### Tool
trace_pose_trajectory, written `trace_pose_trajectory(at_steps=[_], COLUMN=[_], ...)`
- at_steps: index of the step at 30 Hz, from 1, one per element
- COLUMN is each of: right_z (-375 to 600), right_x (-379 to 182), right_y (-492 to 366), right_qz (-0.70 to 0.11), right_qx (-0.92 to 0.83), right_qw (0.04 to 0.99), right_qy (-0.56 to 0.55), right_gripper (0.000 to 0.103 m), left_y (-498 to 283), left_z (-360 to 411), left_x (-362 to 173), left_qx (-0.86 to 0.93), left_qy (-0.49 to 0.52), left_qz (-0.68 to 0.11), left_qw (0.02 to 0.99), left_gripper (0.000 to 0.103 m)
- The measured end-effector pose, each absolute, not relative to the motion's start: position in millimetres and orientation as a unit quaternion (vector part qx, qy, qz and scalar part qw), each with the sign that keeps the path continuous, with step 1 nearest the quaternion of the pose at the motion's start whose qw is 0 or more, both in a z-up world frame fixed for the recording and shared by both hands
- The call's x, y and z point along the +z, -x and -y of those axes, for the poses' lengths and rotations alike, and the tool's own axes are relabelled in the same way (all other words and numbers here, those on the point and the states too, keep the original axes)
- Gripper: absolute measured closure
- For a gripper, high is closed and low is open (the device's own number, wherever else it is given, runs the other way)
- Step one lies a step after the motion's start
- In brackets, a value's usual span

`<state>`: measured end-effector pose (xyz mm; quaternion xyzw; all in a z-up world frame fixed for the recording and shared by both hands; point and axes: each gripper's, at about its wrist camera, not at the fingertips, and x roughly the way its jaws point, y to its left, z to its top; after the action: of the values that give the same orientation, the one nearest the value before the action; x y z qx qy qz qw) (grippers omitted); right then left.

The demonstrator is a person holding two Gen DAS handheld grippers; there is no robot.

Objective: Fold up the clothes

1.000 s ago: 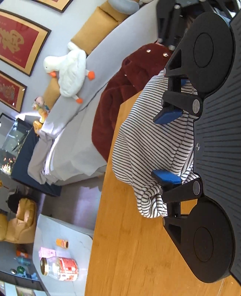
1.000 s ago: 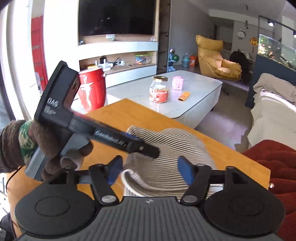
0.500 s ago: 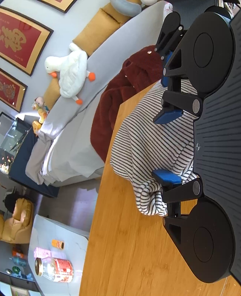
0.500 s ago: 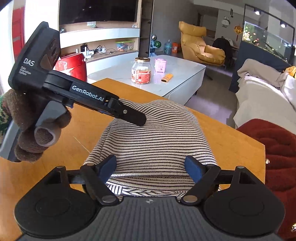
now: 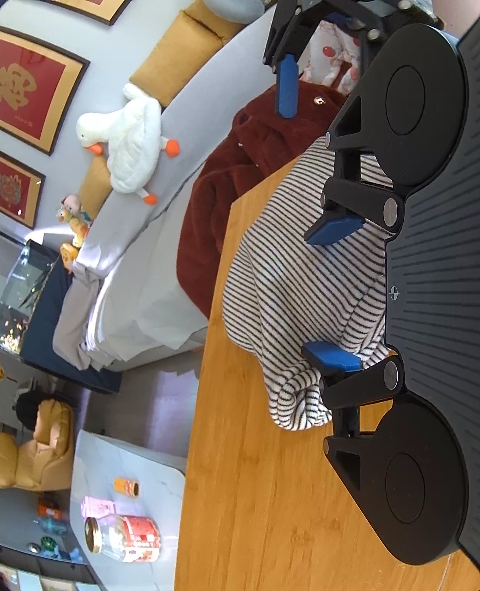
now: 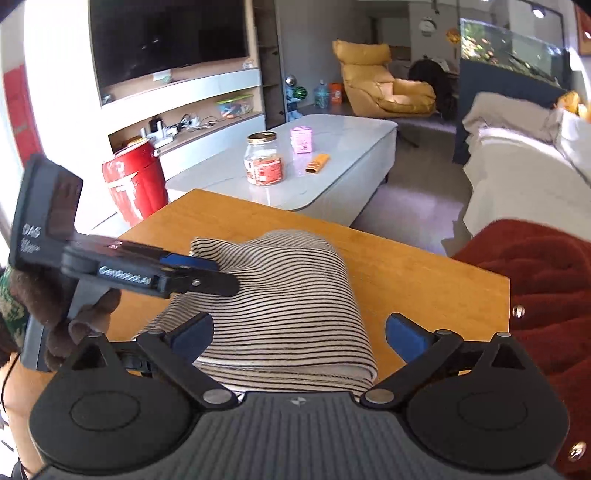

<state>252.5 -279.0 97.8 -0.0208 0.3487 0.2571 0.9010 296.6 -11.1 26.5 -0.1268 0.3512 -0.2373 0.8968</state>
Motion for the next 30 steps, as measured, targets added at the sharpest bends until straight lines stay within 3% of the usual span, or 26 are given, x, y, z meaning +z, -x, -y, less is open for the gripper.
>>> trace_pose_trajectory(at_steps=[6,12,14,15,18,20,24,26,28,30], right_z=[289.9,276.9,271.7,269.6,271.6,274.4,284.9,279.3,268.6,247.3], right_x=[40.5,44.0,46.3,47.3,50.5,59.1,97.2,112.5,124.0,120.3], right_y=[-284.1,-272.8,-267.7,-265.7,-264.6,-266.0,-271.5,-285.9,-303.8,-323.6], right_qz=[-0.427,-0.410,-0.401,-0.398,-0.403,-0.401,-0.348,-0.330,-0.320,-0.328], right_qx=[0.229,0.235,0.232,0.231,0.234,0.236,0.234,0.233,0.234,0.251], right_qw=[0.869,0.879,0.885,0.887,0.885,0.885,0.908,0.915,0.918,0.911], right_qy=[-0.101,-0.059,-0.037,-0.029,-0.027,-0.018,-0.022,-0.018,-0.008,0.001], right_gripper=[0.003,0.009,0.009,0.009,0.009,0.009,0.010,0.023,0.049,0.051], left_y=[-297.7,-288.9,-272.4,-263.1,-244.7,-242.9,-243.4,-244.7,-244.6,-243.1], left_z=[11.3,8.2,3.8,1.8,5.5,13.5,18.2,18.2,20.9,21.7], left_x=[25.7,35.7,43.3,46.0,37.9,25.0,7.8,6.1,5.0,5.7], left_qx=[-0.240,-0.221,-0.214,-0.216,-0.225,-0.228,-0.235,-0.238,-0.241,-0.242], left_qy=[0.124,0.132,0.156,0.169,0.185,0.176,0.184,0.186,0.173,0.161], left_qz=[-0.350,-0.348,-0.333,-0.324,-0.337,-0.360,-0.375,-0.376,-0.374,-0.371], left_qw=[0.897,0.902,0.905,0.905,0.895,0.887,0.878,0.876,0.879,0.882], left_gripper=[0.038,0.036,0.024,0.023,0.028,0.040,0.038,0.038,0.037,0.036])
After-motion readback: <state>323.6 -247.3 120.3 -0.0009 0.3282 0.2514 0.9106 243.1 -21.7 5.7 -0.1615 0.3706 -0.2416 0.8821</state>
